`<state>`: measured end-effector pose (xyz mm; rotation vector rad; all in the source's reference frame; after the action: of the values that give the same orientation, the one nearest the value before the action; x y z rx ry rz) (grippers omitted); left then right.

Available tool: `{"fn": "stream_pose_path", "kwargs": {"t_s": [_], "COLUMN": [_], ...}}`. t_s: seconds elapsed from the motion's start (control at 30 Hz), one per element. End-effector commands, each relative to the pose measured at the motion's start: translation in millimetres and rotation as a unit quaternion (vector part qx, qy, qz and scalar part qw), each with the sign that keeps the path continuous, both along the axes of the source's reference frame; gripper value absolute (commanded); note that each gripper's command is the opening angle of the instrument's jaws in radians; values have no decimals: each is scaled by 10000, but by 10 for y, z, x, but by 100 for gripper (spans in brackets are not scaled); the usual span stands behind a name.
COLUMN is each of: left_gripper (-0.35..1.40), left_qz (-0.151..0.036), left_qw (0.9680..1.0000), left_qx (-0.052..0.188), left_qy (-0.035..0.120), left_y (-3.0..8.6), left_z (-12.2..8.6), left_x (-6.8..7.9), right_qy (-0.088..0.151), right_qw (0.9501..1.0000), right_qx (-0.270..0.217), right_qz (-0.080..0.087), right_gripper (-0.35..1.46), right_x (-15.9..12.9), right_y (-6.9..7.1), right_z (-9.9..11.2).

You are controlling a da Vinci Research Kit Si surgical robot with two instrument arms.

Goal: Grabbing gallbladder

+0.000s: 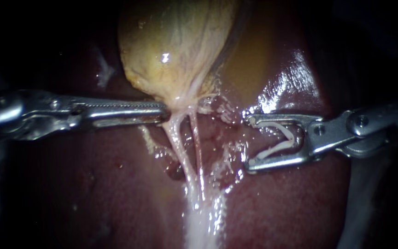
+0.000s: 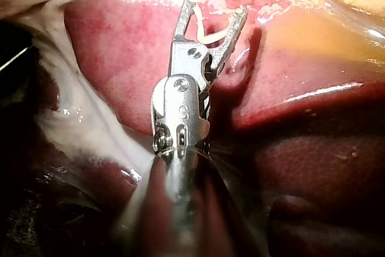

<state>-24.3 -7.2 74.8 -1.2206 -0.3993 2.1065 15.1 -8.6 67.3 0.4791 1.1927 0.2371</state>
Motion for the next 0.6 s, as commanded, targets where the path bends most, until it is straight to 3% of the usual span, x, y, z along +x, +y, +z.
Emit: {"fn": "stream_pose_path", "kwargs": {"t_s": [0.03, 0.27, 0.6], "left_gripper": [-35, -35, -35], "left_qz": [18, -56, -63], "left_qw": [10000, 9999, 9999], "left_qx": [29, 82, 79], "left_qy": [-2, -46, -59], "left_y": [5, 19, 19], "left_z": [-5, -21, -21], "left_x": [2, 12, 12], "right_qy": [0, 0, -6], "right_qw": [10000, 10000, 10000], "right_qx": [0, 0, 27], "right_qz": [0, 0, 10], "right_gripper": [50, 50, 49], "right_x": [0, 0, 0], "right_y": [0, 0, 0], "right_z": [0, 0, 0]}}
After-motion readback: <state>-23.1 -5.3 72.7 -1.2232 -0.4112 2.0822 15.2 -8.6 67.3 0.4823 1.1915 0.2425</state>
